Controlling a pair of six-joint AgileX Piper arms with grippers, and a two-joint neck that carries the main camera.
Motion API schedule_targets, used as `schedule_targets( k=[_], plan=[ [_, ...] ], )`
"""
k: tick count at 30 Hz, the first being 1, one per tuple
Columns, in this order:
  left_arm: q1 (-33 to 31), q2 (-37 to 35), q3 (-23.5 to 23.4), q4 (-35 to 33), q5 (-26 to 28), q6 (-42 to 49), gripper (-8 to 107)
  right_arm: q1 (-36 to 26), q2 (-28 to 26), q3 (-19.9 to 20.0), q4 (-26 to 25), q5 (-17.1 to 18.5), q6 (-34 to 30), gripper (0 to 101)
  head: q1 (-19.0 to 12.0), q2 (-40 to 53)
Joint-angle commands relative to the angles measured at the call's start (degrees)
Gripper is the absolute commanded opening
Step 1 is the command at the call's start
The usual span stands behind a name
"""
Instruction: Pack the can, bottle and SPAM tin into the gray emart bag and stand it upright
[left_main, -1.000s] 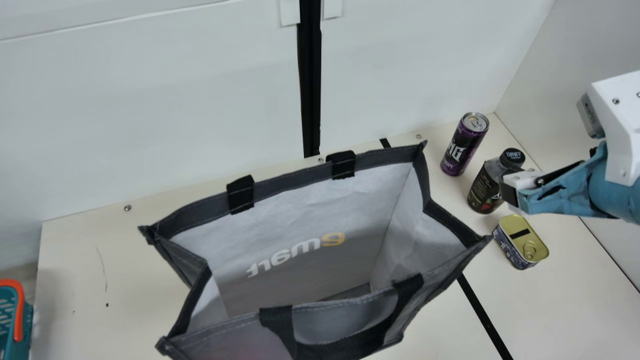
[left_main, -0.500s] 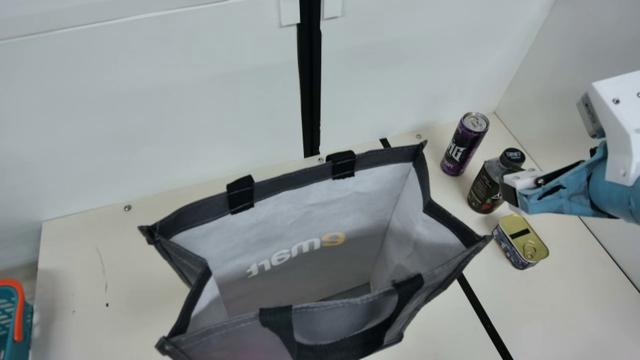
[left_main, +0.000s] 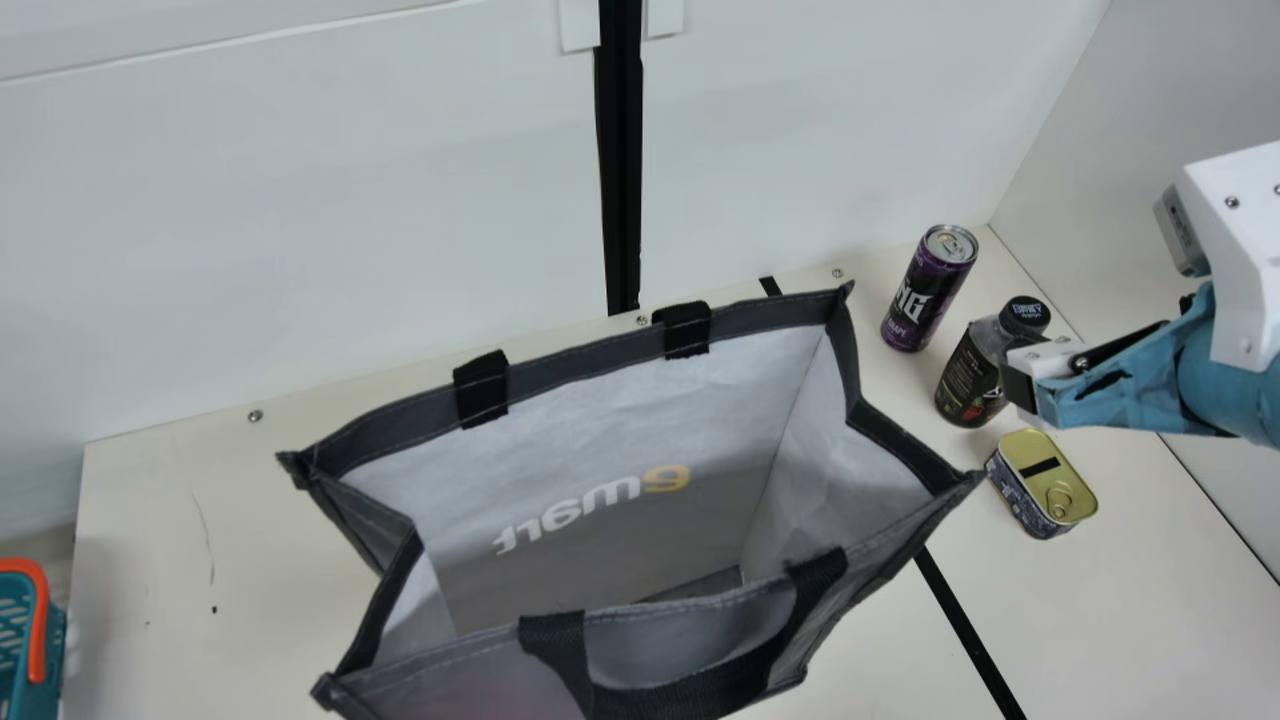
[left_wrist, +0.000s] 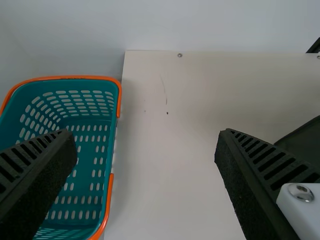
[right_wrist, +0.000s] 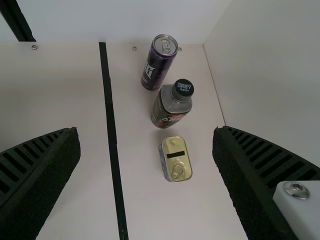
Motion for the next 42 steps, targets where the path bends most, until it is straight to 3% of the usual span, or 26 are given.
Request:
schedule_targets(
  k=[1,16,42],
  plan=[
    [-0.3,0.2,-0.16,-0.19,-0.14,-0.04,90,0.0,0.0,0.0,0.0,0.0,0.0,95,-1.3,-0.14],
    [-3.6,3.53,-4.42,-0.17,-1.54,-1.2,90,0.0,0.0,0.0,0.0,0.05,0.0,95,-1.3,-0.14],
    [-17.79,16.56,-20.32,6.91,-3.55,-4.24,90,0.0,0.0,0.0,0.0,0.05,0.0,95,-1.3,-0.14]
  ],
)
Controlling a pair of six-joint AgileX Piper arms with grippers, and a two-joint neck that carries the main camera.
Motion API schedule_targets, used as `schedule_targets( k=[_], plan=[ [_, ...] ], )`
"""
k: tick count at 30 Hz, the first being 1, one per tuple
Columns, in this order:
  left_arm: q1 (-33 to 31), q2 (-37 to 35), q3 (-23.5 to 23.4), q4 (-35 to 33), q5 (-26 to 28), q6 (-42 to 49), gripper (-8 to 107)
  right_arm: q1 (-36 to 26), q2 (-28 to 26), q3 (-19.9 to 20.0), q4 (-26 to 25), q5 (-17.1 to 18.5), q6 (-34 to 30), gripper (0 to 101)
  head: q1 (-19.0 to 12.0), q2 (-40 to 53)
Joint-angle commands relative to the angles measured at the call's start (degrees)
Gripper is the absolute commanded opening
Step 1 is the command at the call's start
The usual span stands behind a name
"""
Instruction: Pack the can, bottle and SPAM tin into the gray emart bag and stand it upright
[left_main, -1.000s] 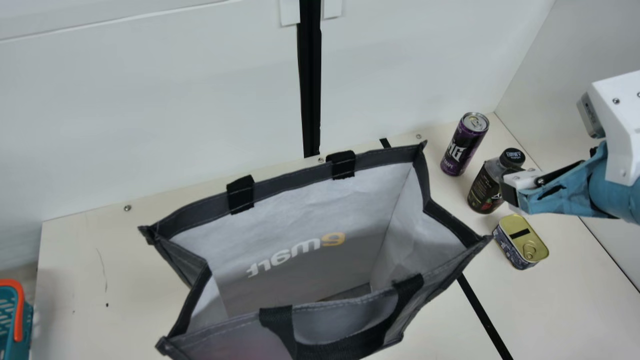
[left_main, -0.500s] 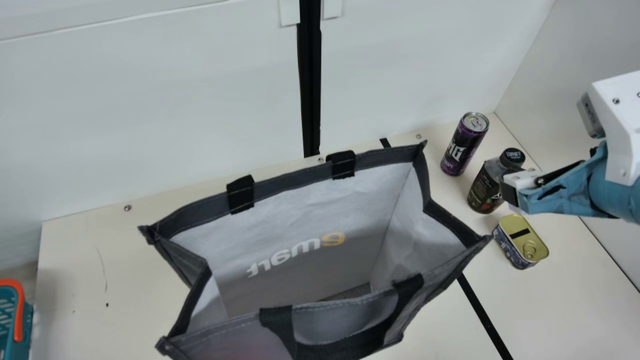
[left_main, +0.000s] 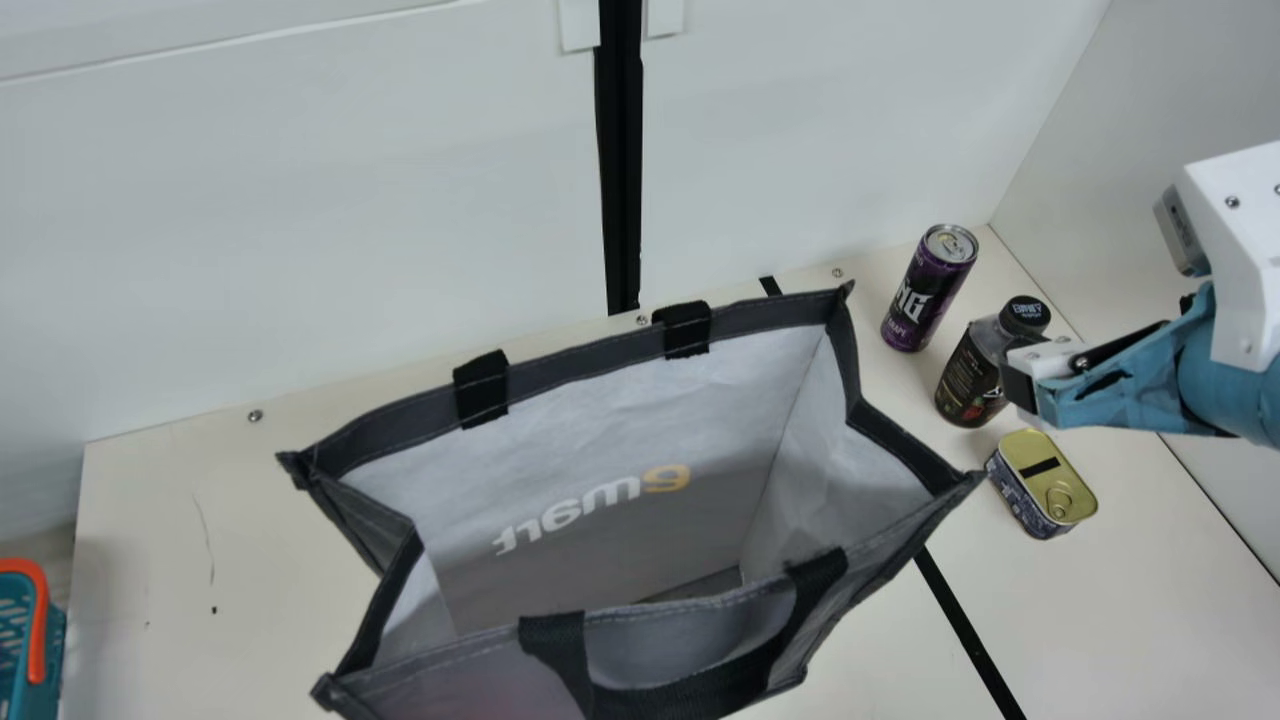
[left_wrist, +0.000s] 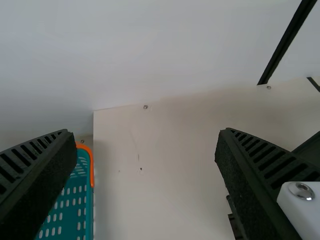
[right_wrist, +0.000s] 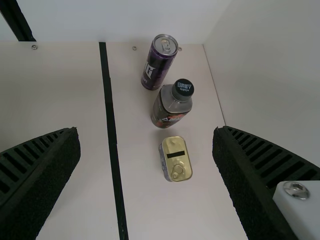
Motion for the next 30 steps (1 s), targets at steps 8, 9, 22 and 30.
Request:
schedule_targets(
  k=[8,9,22,30],
  plan=[
    [-5.31,4.85,-5.73,1.78,-0.57,-0.76,90,0.0,0.0,0.0,0.0,0.0,0.0,95,-1.3,-0.14],
    [-5.7,5.36,-6.34,1.81,-0.67,-0.75,90,0.0,0.0,0.0,0.0,0.0,0.0,95,-1.3,-0.14],
    [-8.95,10.14,-12.36,1.2,-3.23,0.04,90,0.0,0.0,0.0,0.0,0.0,0.0,95,-1.3,-0.14],
    [-11.5,12.21,-14.87,0.82,-4.78,1.29,90,0.0,0.0,0.0,0.0,0.0,0.0,95,-1.3,-0.14]
  ],
)
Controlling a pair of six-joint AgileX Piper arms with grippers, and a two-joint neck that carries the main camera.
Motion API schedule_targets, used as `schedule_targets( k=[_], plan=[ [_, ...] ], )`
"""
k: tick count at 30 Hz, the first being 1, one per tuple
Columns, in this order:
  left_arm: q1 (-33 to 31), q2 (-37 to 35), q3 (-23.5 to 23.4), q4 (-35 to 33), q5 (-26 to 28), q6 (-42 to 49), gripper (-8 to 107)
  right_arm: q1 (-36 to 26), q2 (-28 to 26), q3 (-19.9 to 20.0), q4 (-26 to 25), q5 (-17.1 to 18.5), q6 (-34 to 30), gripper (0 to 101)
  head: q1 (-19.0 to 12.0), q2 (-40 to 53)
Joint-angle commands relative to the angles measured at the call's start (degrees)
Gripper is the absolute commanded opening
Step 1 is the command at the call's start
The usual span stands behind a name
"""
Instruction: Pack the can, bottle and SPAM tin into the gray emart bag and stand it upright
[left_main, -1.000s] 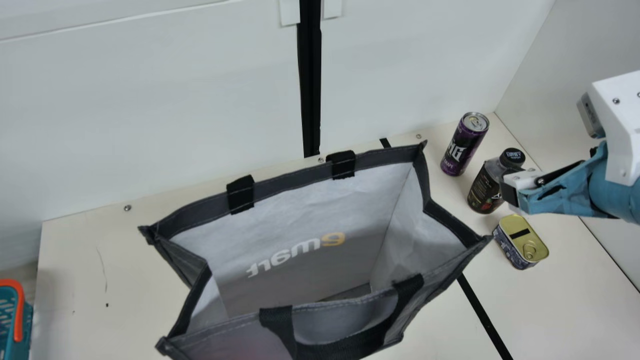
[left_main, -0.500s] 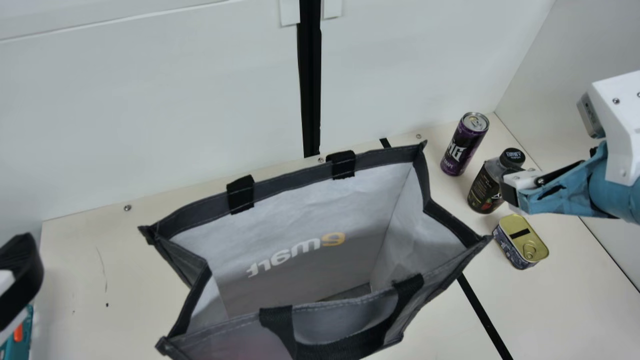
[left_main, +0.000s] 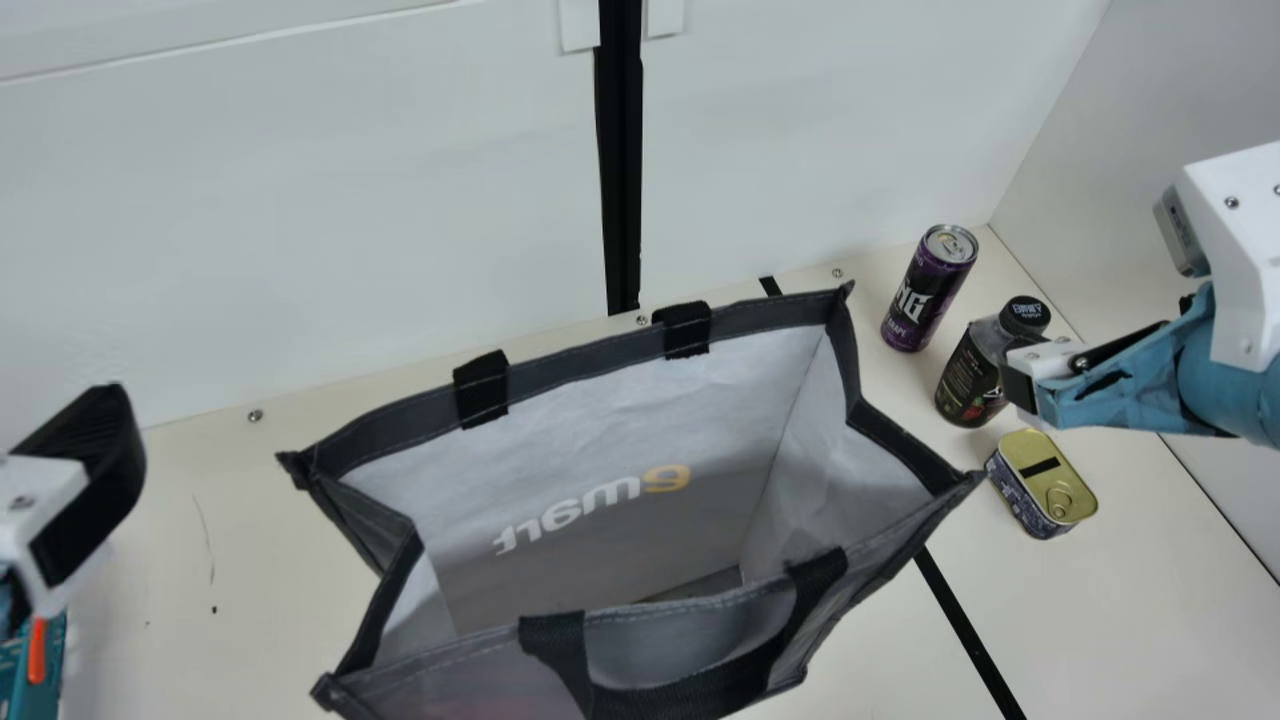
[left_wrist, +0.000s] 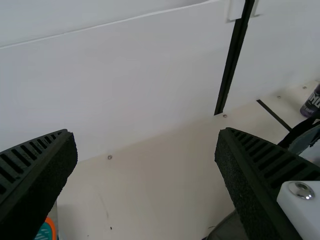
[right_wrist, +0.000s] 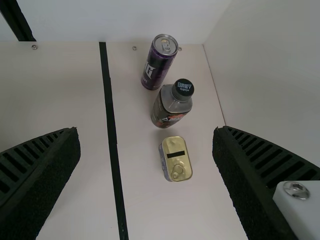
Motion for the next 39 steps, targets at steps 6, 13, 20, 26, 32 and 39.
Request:
schedule_targets(
  k=[6,13,20,26,32,39],
  plan=[
    [-3.0,1.69,-2.07,-0.29,-1.13,1.44,90,0.0,0.0,0.0,0.0,0.0,0.0,95,-1.3,-0.05],
    [-6.6,3.62,-4.22,-0.33,-1.58,3.1,90,0.0,0.0,0.0,0.0,0.0,0.0,95,-1.3,-0.05],
    [-10.83,5.81,-6.38,0.11,-1.84,4.62,90,0.0,0.0,0.0,0.0,0.0,0.0,95,-1.3,-0.05],
    [-13.9,7.69,-8.25,-0.06,-1.83,6.15,90,0.0,0.0,0.0,0.0,0.0,0.0,95,-1.3,-0.05],
    [-15.93,9.42,-9.91,-1.53,-1.5,8.28,90,0.0,0.0,0.0,0.0,0.0,0.0,95,-1.3,-0.05],
    [-17.26,11.51,-11.97,-4.54,-0.45,11.96,90,0.0,0.0,0.0,0.0,0.0,0.0,95,-1.3,-0.05]
  ],
)
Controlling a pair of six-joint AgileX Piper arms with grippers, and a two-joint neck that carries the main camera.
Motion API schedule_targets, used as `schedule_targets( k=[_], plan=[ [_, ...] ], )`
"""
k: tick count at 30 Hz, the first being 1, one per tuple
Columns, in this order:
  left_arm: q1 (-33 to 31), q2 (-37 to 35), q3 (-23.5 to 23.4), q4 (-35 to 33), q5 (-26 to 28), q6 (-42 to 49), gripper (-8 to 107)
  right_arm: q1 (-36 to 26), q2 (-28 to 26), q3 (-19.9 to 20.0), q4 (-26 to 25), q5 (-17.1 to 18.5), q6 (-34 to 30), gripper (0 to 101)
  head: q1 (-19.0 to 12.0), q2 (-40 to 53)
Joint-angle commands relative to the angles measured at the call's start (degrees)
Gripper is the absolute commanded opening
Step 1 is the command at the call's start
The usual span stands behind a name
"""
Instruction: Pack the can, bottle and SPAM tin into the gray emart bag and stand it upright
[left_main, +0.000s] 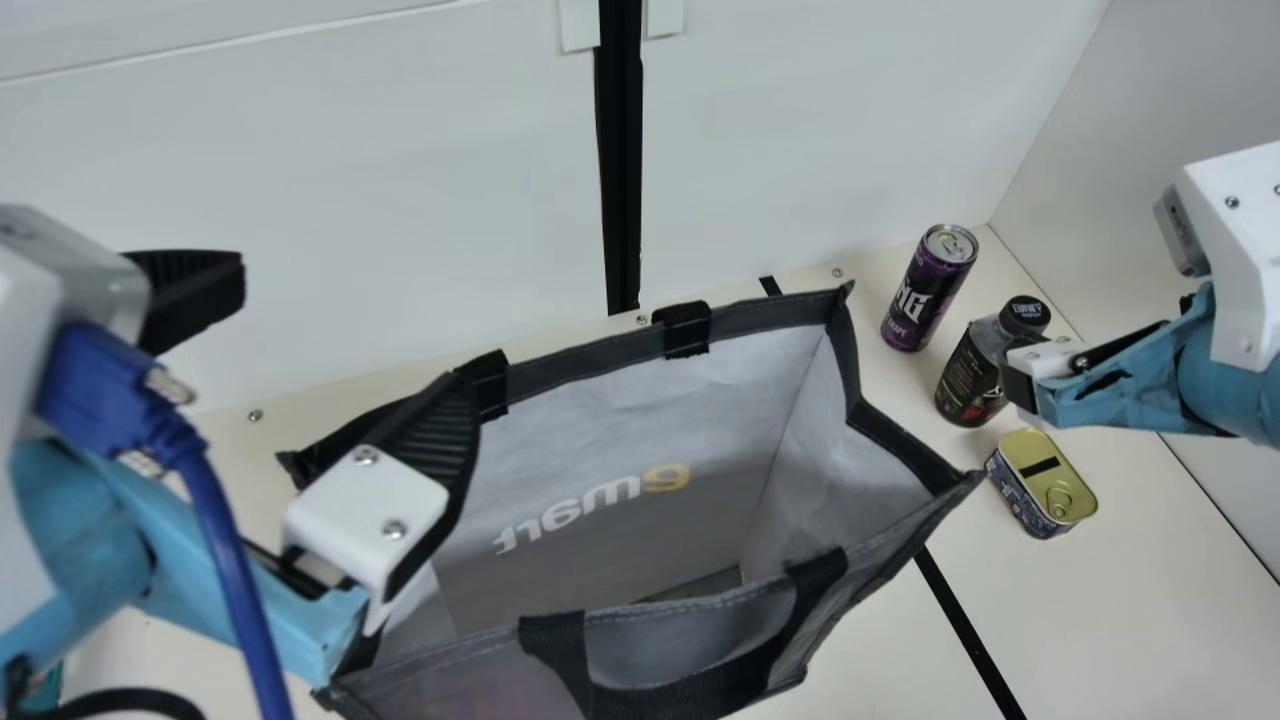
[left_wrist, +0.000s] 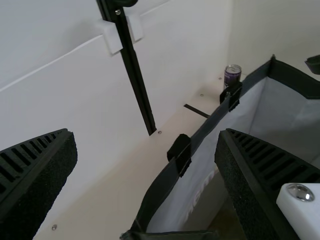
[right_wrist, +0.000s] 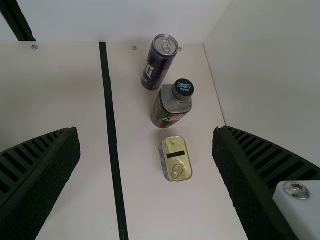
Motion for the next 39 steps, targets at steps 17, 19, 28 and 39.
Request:
schedule_targets(
  k=[17,19,28,39],
  plan=[
    [0.61,6.77,-7.43,-9.07,5.31,8.36,90,0.0,0.0,0.0,0.0,0.0,0.0,95,-1.3,-0.14],
    [0.69,7.61,-8.41,-9.78,6.02,8.99,90,0.0,0.0,0.0,0.0,0.0,0.0,95,-1.3,-0.14],
    [0.65,11.45,-12.54,-11.67,8.98,11.35,90,0.0,0.0,0.0,0.0,0.0,0.0,95,-1.3,-0.14],
    [0.99,14.11,-12.72,-12.88,9.36,13.55,90,0.0,0.0,0.0,0.0,0.0,0.0,95,-1.3,-0.14]
  ],
)
